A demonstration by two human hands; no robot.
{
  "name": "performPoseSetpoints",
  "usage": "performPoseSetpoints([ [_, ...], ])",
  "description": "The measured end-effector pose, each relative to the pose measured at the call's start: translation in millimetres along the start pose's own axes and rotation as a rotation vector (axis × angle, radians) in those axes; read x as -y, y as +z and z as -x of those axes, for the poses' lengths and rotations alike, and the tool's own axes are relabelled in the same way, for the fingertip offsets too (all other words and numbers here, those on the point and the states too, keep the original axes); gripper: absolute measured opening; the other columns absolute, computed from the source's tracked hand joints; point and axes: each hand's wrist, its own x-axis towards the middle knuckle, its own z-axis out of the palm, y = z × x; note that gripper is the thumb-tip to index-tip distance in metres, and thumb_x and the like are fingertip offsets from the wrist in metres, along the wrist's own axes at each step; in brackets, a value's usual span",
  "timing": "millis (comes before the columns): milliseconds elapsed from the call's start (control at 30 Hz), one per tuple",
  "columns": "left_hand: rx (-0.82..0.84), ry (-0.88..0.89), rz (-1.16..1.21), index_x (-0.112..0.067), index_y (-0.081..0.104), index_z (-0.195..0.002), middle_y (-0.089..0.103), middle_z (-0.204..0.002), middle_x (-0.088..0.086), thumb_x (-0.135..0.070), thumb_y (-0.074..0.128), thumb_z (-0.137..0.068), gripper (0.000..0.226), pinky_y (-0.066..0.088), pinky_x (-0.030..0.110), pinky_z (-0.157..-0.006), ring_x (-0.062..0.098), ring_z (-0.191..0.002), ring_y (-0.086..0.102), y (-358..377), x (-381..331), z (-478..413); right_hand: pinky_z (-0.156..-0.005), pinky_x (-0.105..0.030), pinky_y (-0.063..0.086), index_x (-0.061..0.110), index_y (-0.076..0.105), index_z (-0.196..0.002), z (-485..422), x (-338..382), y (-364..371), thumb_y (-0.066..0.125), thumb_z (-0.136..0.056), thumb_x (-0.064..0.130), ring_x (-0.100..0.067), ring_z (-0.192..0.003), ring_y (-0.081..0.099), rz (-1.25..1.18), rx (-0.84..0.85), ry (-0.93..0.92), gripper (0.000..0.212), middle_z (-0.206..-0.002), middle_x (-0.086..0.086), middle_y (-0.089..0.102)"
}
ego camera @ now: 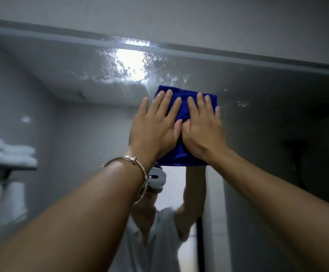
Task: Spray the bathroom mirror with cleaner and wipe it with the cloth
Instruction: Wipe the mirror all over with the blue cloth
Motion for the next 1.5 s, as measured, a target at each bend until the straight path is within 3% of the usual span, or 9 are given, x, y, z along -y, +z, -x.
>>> performPoseSetpoints([
  [167, -0.003, -0.077, 0.002, -0.016, 0.005, -0.15, 0.002, -0.158, 0.009, -0.042, -0.004, -0.091, 0.065, 0.01, 0.047, -0.114, 0.023, -0.145, 0.004, 0, 68, 28, -0.116, -0.042, -0.009, 0.016, 0.003, -0.152, -9, 69, 21, 0.026, -0.098, 0.031, -0.023, -0.146, -0.011, -0.058, 0.031, -0.057, 0.061, -0.16, -0.009, -0.006],
  [333, -0.014, -0.181, 0.02, -0.013, 0.011, -0.149, 0.009, -0.157, 0.011, -0.04, 0.003, -0.092, 0.063, 0.017, 0.049, -0.112, 0.025, -0.144, 0.01, 2, 122, 67, -0.115, -0.041, -0.01, 0.027, 0.005, -0.152, -8, 129, 45, 0.024, -0.095, 0.036, -0.021, -0.146, -0.011, -0.079, 0.003, -0.19, 0.061, -0.16, -0.006, -0.006],
  [467, -0.025, -0.208, 0.066, -0.014, 0.006, -0.149, 0.003, -0.157, 0.011, -0.036, 0.01, -0.097, 0.056, 0.01, 0.046, -0.115, 0.024, -0.145, 0.003, 6, 123, 72, -0.117, -0.041, -0.008, 0.026, 0.008, -0.152, -7, 132, 48, 0.023, -0.096, 0.035, -0.02, -0.146, -0.01, -0.06, 0.001, -0.198, 0.058, -0.161, -0.005, -0.004],
  [733, -0.067, -0.197, 0.067, -0.002, 0.026, -0.144, 0.023, -0.151, 0.021, -0.039, 0.013, -0.09, 0.067, 0.022, 0.053, -0.11, 0.037, -0.14, 0.02, 7, 112, 61, -0.117, -0.039, -0.005, 0.023, 0.011, -0.152, -13, 114, 41, 0.027, -0.099, 0.033, -0.021, -0.147, -0.007, -0.057, 0.02, -0.289, 0.056, -0.161, -0.007, 0.001],
  [900, -0.089, -0.169, 0.104, -0.003, 0.023, -0.145, 0.018, -0.153, 0.021, -0.041, 0.01, -0.088, 0.069, 0.016, 0.049, -0.112, 0.036, -0.142, 0.015, 9, 56, 27, -0.117, -0.039, -0.002, 0.023, 0.011, -0.152, -22, 50, 21, 0.026, -0.099, 0.033, -0.021, -0.147, -0.005, -0.053, 0.005, -0.285, 0.056, -0.161, -0.006, 0.002],
  [1333, -0.105, -0.064, 0.165, -0.01, 0.01, -0.149, 0.008, -0.156, 0.016, -0.044, 0.003, -0.089, 0.069, 0.008, 0.042, -0.118, 0.029, -0.144, 0.004, 22, -211, -89, -0.116, -0.034, -0.004, 0.027, 0.007, -0.152, 4, -227, -58, 0.022, -0.101, 0.032, -0.016, -0.147, -0.007, 0.016, -0.002, -0.118, 0.053, -0.161, -0.002, -0.002],
  [1500, -0.097, -0.052, 0.119, -0.012, 0.015, -0.149, 0.012, -0.156, 0.016, -0.045, 0.004, -0.088, 0.07, 0.012, 0.041, -0.117, 0.028, -0.144, 0.009, 21, -228, -95, -0.117, -0.035, -0.004, 0.027, 0.009, -0.152, 10, -246, -57, 0.024, -0.101, 0.031, -0.017, -0.147, -0.007, -0.001, -0.049, -0.085, 0.053, -0.161, -0.003, -0.001],
])
